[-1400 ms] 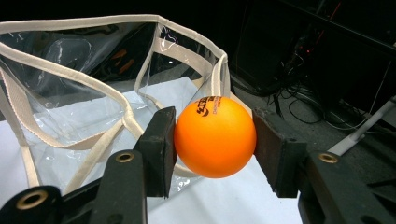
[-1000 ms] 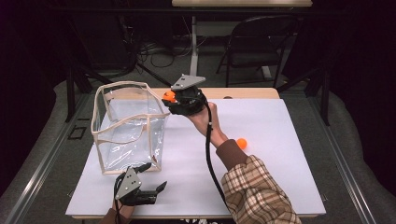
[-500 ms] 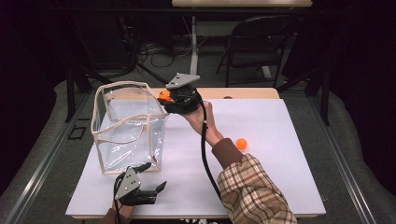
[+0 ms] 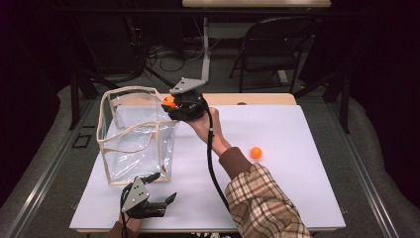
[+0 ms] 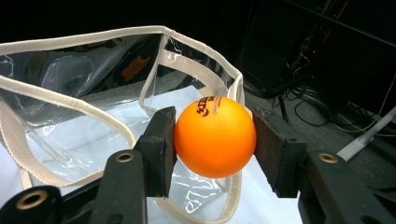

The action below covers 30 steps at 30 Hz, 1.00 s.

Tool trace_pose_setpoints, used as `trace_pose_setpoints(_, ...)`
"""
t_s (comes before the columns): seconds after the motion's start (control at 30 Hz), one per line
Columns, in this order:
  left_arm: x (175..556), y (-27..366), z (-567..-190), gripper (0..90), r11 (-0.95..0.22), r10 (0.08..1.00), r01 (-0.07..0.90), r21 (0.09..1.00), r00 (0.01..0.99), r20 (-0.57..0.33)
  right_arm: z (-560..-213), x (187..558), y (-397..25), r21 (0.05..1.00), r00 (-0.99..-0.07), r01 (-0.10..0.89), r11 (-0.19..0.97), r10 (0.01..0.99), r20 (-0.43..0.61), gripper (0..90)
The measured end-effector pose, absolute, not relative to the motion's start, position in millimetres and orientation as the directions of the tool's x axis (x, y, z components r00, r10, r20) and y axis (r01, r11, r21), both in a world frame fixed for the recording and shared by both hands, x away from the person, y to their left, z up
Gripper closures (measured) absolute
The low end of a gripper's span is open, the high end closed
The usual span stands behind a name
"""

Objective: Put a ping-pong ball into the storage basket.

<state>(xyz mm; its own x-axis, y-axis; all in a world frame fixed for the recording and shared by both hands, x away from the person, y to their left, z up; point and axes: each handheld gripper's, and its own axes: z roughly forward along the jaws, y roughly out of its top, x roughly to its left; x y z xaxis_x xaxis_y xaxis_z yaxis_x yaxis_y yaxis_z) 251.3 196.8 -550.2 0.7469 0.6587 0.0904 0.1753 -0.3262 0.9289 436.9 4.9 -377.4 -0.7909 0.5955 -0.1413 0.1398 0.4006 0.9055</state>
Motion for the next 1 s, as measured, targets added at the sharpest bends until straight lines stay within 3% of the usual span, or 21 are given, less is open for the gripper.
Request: trace_pose_setpoints(1.0,251,197,-550,16.0,-0.323,0.660,0.175,0.930,0.746,0.088,-388,442,28,0.899,-0.798,0.159,0.408,0.589,-0.126,51.1)
